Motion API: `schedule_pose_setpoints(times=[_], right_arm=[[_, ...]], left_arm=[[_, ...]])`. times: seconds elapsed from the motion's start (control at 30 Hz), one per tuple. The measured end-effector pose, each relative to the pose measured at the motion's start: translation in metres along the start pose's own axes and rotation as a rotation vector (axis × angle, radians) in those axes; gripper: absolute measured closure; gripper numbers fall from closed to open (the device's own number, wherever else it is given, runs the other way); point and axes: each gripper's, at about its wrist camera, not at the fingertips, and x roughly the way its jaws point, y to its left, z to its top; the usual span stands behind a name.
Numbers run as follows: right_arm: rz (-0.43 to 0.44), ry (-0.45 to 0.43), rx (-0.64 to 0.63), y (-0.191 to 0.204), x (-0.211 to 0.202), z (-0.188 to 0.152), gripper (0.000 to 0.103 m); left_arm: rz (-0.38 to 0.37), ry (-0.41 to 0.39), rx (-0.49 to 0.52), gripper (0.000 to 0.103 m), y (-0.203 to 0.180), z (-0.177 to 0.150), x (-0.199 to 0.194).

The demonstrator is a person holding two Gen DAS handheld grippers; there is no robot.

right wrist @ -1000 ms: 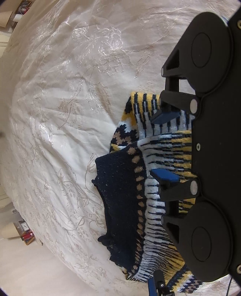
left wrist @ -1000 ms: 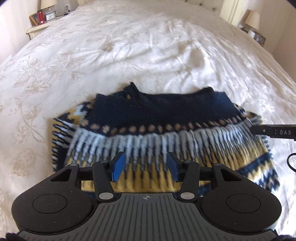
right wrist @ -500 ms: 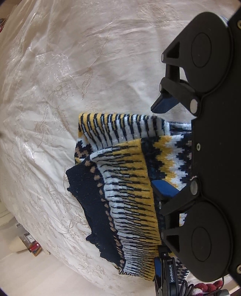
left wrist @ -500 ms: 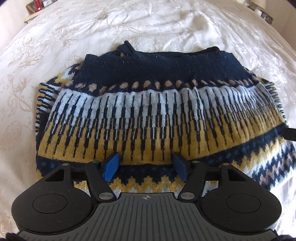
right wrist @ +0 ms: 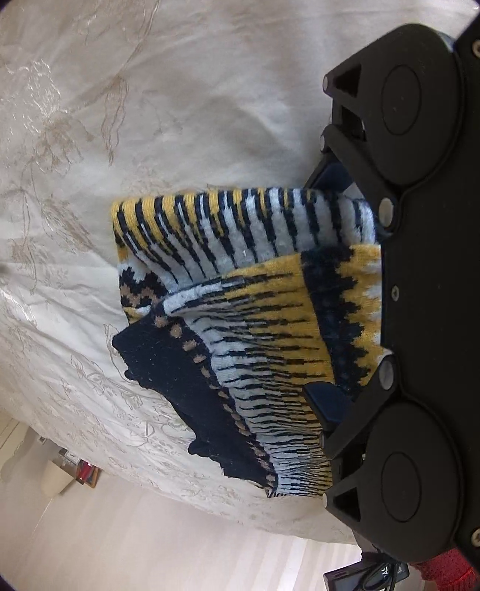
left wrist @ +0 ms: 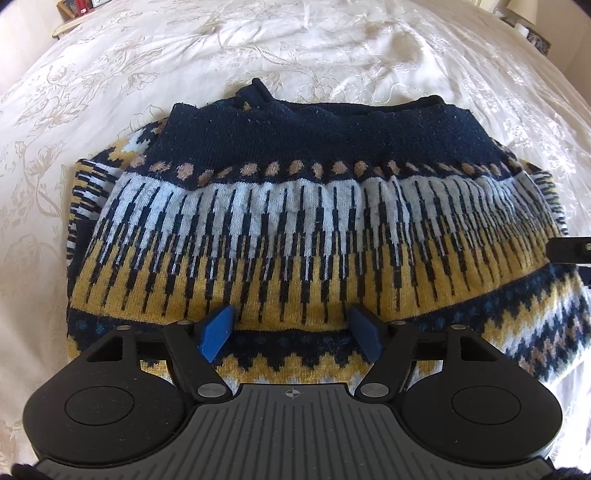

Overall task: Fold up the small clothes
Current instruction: 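Grasp the folded sweater edge with the right gripper and lift it over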

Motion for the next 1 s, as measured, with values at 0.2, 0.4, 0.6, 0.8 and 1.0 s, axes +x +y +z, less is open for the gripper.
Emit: schedule_pose_setpoints(times=[0.2, 0.4, 0.6, 0.8, 1.0], right_arm=[[-0.014, 0.003, -0.008, 0.003, 0.012, 0.006, 0.0], [-0.019, -0.009, -0.016, 0.003, 0.014, 0.006, 0.0], [-0.03, -0.002, -0.068, 0.009, 0.017, 0.005, 0.0], [0.031, -0.023, -0.026, -0.004, 0.011, 0.004, 0.0], [0.072, -0.025, 0.002, -0.012, 0.008, 0.005, 0.0]], left_arm=[[0.007, 0.001, -0.023, 0.026, -0.002, 0.002, 0.003], [0.021, -0.013, -0.011, 0.015, -0.008, 0.001, 0.007], [-0.009, 0.038, -0.038, 0.014, -0.002, 0.012, 0.005], [-0.013, -0.022, -0.05, 0.025, -0.007, 0.034, -0.011], [0.035, 0.018, -0.039, 0.024, -0.017, 0.059, 0.019]])
